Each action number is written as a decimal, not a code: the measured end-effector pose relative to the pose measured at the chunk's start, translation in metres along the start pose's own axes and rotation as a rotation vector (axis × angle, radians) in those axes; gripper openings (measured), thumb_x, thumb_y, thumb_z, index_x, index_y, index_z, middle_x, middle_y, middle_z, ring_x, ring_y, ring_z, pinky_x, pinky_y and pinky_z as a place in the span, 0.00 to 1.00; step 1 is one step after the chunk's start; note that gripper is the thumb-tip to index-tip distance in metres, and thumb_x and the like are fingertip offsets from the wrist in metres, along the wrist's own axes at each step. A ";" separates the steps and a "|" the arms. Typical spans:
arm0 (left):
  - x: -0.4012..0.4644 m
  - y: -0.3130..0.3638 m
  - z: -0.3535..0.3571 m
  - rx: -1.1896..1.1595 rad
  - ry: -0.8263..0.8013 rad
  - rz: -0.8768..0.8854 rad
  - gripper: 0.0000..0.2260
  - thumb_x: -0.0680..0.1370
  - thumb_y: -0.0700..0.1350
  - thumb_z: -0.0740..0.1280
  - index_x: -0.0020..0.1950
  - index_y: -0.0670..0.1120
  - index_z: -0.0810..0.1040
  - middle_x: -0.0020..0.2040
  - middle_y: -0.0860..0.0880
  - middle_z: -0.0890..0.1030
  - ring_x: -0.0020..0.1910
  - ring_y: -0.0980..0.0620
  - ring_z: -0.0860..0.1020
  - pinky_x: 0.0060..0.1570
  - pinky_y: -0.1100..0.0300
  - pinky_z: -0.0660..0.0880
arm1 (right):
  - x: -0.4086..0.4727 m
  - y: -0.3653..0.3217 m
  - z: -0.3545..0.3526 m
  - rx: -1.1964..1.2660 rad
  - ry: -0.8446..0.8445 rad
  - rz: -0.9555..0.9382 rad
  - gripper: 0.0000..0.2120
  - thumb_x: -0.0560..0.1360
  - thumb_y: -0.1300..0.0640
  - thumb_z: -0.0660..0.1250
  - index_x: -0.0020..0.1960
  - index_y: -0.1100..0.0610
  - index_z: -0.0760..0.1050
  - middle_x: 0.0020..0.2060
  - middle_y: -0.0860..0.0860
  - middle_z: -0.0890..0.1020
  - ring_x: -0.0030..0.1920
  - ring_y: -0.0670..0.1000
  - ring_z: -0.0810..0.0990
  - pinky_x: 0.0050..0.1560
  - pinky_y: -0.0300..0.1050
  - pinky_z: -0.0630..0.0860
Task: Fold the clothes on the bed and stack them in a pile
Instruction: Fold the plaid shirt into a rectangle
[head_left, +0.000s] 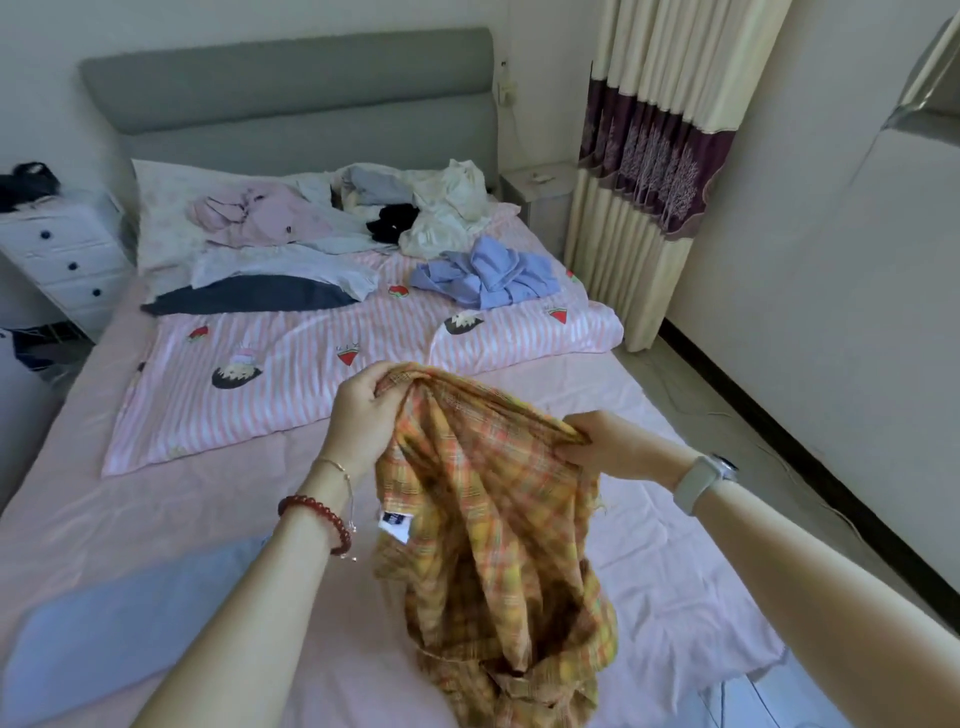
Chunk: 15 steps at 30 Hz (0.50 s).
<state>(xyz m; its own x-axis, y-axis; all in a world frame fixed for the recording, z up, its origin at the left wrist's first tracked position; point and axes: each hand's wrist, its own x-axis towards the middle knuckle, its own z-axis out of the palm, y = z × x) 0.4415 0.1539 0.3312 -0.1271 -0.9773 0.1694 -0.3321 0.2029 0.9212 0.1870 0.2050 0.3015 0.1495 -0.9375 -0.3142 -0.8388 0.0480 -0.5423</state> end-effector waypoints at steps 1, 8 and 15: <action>0.003 -0.003 -0.004 0.036 0.060 0.001 0.07 0.78 0.36 0.63 0.49 0.44 0.79 0.40 0.52 0.79 0.38 0.62 0.76 0.38 0.77 0.71 | 0.004 0.001 -0.006 -0.021 0.013 0.014 0.10 0.77 0.56 0.62 0.38 0.59 0.70 0.35 0.53 0.75 0.38 0.53 0.73 0.35 0.42 0.66; 0.078 -0.013 -0.023 0.397 0.379 -0.086 0.12 0.79 0.46 0.62 0.59 0.42 0.76 0.55 0.40 0.78 0.55 0.39 0.75 0.51 0.53 0.70 | 0.076 -0.053 -0.072 -0.096 0.721 -0.096 0.16 0.76 0.51 0.62 0.62 0.55 0.71 0.56 0.54 0.77 0.58 0.58 0.73 0.47 0.48 0.66; 0.034 -0.119 0.017 0.841 -0.044 -0.244 0.30 0.75 0.54 0.65 0.75 0.51 0.57 0.73 0.45 0.61 0.71 0.43 0.61 0.68 0.45 0.61 | 0.103 0.002 0.040 0.002 0.398 0.013 0.25 0.78 0.53 0.60 0.73 0.55 0.59 0.69 0.56 0.66 0.68 0.58 0.66 0.65 0.55 0.65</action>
<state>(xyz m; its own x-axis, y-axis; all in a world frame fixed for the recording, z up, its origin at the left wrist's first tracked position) 0.4609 0.0973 0.2214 0.0078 -0.9996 -0.0283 -0.9315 -0.0176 0.3634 0.2215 0.1219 0.2368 -0.0758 -0.9971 0.0052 -0.8382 0.0608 -0.5420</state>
